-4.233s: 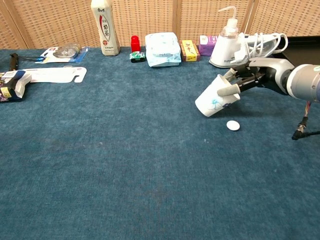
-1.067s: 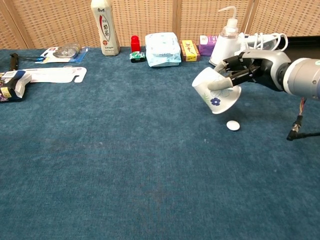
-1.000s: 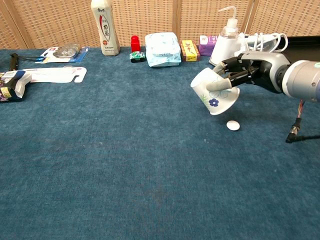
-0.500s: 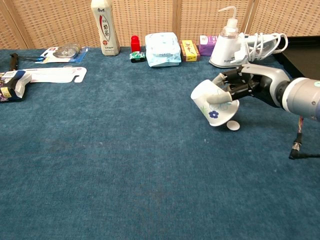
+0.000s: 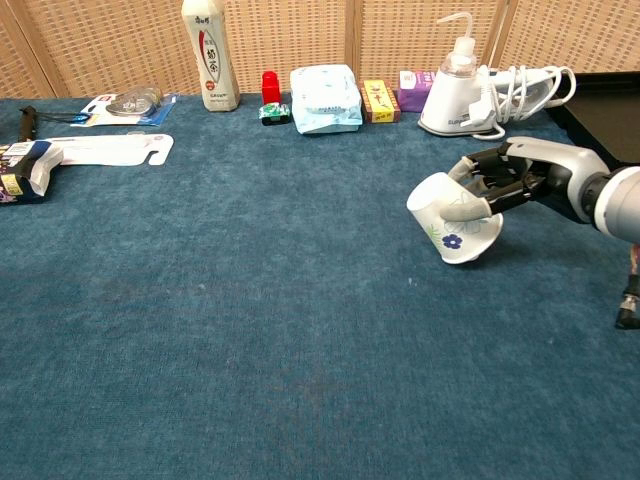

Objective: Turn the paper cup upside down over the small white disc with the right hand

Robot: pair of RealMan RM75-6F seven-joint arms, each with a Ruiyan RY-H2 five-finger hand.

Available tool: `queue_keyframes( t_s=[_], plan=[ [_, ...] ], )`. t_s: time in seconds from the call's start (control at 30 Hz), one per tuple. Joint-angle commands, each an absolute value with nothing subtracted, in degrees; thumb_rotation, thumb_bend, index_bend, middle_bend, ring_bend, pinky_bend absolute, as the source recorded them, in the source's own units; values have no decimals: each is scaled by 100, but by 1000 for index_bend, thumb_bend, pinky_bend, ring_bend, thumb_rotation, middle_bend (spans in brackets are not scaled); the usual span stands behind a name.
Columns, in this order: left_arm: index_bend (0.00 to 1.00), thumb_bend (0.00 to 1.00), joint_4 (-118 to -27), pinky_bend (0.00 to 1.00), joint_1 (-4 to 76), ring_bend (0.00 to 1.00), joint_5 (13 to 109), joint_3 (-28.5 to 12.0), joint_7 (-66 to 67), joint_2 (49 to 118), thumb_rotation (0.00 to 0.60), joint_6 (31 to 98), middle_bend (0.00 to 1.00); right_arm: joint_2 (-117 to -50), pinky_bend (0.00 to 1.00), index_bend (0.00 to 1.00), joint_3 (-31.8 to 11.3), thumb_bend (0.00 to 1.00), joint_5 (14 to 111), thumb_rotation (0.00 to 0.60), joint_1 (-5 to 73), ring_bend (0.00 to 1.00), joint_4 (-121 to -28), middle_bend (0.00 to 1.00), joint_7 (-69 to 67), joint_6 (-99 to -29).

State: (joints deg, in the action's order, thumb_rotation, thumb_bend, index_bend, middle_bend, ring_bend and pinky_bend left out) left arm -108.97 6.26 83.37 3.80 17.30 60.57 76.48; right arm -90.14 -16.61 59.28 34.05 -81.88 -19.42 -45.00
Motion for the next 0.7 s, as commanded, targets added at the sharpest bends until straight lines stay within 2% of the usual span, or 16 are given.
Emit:
queue_keyframes(
  t_s=[0.03,0.2,0.7],
  plan=[
    [66,234,-10906,126,627,58,8341,380,1748,6055,386,7651,134,-8966,39,443,-1649,242,5947,531,3375,229,-8213,232,-1946,-4528],
    [65,234,-10946,126,642,59,8355,376,1795,6058,387,7644,134,-8869,35,413,-1623,244,6002,537,3335,222,-8256,224,-1957,-4550],
    [66,234,-10962,126,664,58,8367,372,1819,6072,388,7634,134,-8502,9,233,-1468,264,6394,536,3231,182,-8530,158,-2052,-4591]
  ],
)
